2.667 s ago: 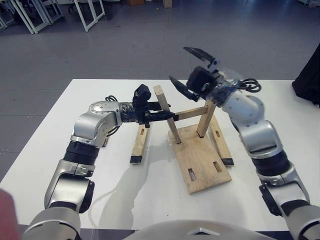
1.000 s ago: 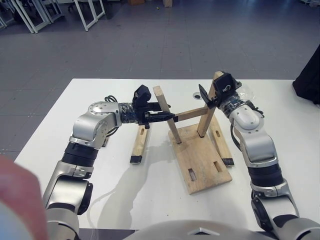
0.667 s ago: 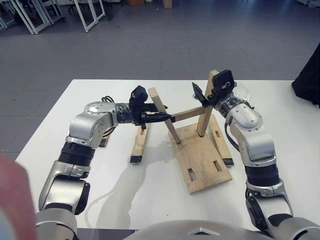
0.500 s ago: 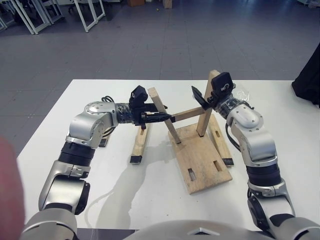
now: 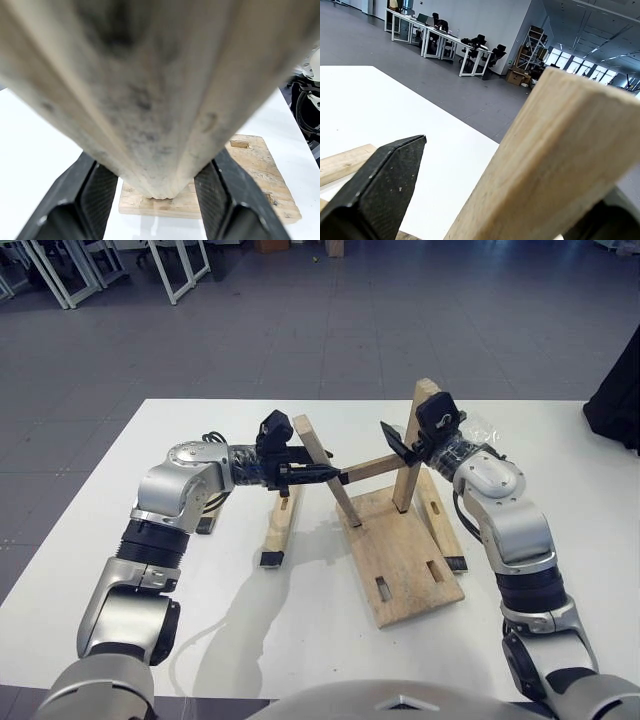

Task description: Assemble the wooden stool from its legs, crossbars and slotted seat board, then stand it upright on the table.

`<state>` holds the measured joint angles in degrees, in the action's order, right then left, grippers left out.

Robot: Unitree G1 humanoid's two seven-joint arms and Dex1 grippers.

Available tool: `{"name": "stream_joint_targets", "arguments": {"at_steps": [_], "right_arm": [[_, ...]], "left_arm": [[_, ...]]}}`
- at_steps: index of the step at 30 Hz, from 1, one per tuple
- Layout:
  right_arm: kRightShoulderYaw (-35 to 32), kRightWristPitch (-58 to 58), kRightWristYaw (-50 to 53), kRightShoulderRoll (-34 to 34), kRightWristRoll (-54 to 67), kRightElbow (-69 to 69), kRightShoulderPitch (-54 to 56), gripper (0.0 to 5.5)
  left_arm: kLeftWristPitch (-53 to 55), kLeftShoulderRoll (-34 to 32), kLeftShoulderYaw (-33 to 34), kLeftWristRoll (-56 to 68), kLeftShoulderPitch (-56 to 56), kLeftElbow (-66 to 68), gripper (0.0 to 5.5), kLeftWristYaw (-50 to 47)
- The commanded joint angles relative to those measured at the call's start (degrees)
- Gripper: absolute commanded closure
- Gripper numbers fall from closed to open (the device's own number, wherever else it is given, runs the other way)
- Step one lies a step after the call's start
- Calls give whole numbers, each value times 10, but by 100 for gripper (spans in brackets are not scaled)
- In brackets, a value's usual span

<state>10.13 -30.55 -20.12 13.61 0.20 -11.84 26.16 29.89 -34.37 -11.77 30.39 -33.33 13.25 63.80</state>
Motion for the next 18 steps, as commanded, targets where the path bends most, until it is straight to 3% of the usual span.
{"name": "stream_joint_targets", "arguments": {"at_steps": [1,5,10,18], "right_arm": [[-22,-15,-31,-30,67,6,-27,172],[-120,-6,27,-33,95,31,8,172],[-140,23,62,-38,85,37,22,172],[-154,58,79,-40,95,22,35,172]], "left_arm": [[27,4,-53,-77,47,36,342,-31],[21,-2,-56,-86,18,33,342,-25],[-1,0,-56,-100,-31,67,342,-28],[18,5,-30,-104,-63,67,215,3]]}}
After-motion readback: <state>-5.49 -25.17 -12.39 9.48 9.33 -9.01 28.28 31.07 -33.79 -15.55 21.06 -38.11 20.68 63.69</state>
